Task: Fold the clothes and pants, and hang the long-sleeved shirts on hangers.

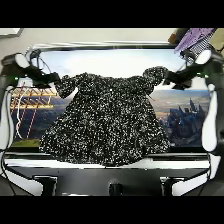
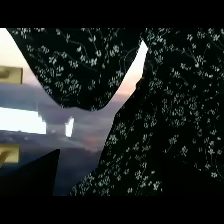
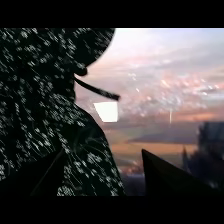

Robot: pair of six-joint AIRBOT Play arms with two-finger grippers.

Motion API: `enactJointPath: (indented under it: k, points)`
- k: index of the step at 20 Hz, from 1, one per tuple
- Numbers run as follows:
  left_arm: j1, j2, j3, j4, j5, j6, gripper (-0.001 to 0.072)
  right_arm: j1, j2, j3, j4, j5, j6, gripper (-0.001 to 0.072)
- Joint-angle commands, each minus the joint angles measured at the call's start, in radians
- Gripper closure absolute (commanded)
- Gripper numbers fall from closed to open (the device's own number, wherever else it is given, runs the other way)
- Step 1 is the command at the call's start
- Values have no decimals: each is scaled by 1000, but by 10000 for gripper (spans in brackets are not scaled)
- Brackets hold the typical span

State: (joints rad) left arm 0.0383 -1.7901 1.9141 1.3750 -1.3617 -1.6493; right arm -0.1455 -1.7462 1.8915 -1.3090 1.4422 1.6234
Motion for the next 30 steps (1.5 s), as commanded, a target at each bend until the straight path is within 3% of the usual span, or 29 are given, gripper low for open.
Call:
enactJointPath:
  k: [1, 5, 8, 9, 15, 16, 17, 18, 19, 25, 30]
  points:
    - [94, 95, -96, -67, -105, 61, 21, -125, 153, -201, 25, 114, -83, 148]
    - [204, 303, -491, -87, -16, 156, 22, -253, 377, -732, 108, -3, -152, 147]
    - [259, 391, -711, -156, 40, 201, 22, -262, 430, -1018, 195, -85, -231, 133]
    - [271, 399, -754, -176, 39, 222, 22, -262, 430, -1075, 223, -109, -254, 82]
    - [280, 399, -803, -178, 55, 280, 22, -262, 430, -1242, 268, -195, -308, 87]
    - [280, 399, -805, -178, 55, 291, 22, -262, 430, -1252, 282, -196, -313, 108]
    - [280, 399, -807, -176, 55, 303, 22, -262, 430, -1257, 293, -195, -319, 245]
    - [280, 399, -810, -167, 56, 307, 22, -262, 430, -1256, 293, -191, -322, 478]
    - [282, 399, -816, -159, 69, 306, 22, -262, 434, -1256, 297, -185, -322, 653]
    - [305, 372, -870, -160, 104, 304, 22, -262, 473, -1256, 324, -165, -322, 671]
    - [288, 342, -948, -164, 110, 304, 22, -262, 477, -1256, 441, -158, -340, 671]
